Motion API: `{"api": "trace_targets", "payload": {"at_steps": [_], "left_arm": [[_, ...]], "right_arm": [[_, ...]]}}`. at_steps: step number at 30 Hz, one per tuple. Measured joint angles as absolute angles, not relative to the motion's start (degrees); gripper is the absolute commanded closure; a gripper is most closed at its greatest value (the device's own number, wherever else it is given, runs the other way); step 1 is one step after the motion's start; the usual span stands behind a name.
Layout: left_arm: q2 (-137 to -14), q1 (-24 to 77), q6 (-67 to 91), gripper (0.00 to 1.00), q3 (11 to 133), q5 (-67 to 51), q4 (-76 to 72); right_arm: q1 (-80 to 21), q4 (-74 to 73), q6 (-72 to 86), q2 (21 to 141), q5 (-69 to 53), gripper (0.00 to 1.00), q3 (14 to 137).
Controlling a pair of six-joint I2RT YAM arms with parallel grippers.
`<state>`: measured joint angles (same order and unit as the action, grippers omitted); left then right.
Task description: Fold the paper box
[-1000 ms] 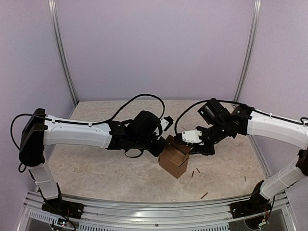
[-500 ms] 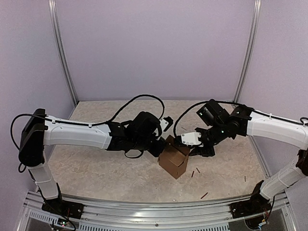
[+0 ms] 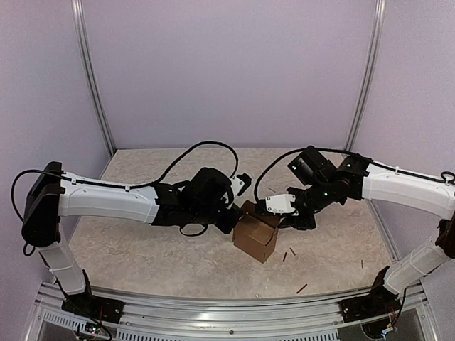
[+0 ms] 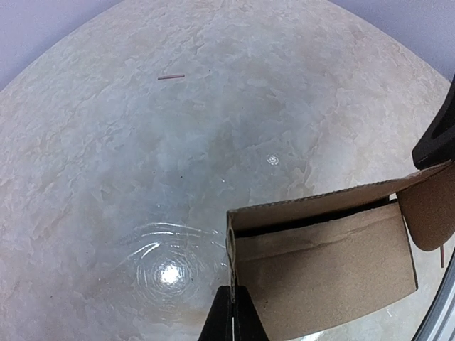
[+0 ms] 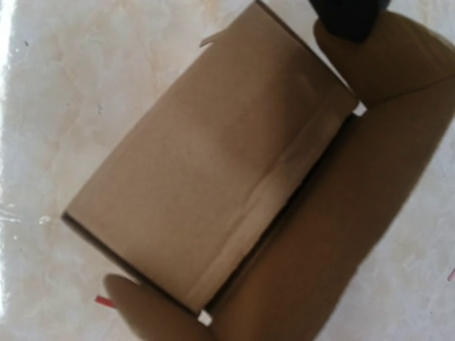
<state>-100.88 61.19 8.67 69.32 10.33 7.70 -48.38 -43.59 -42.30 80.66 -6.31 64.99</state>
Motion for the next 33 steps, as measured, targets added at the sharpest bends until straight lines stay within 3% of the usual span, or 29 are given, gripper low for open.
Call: {"api": "trace_targets", "payload": {"at_steps": [33], "left_arm": [[-100.40,64.38,8.75,1.00,65.17,16.53,1.45]], "right_arm": [[-50.11,-44.10,-43.48,80.99,-3.84,0.73,64.93]]}}
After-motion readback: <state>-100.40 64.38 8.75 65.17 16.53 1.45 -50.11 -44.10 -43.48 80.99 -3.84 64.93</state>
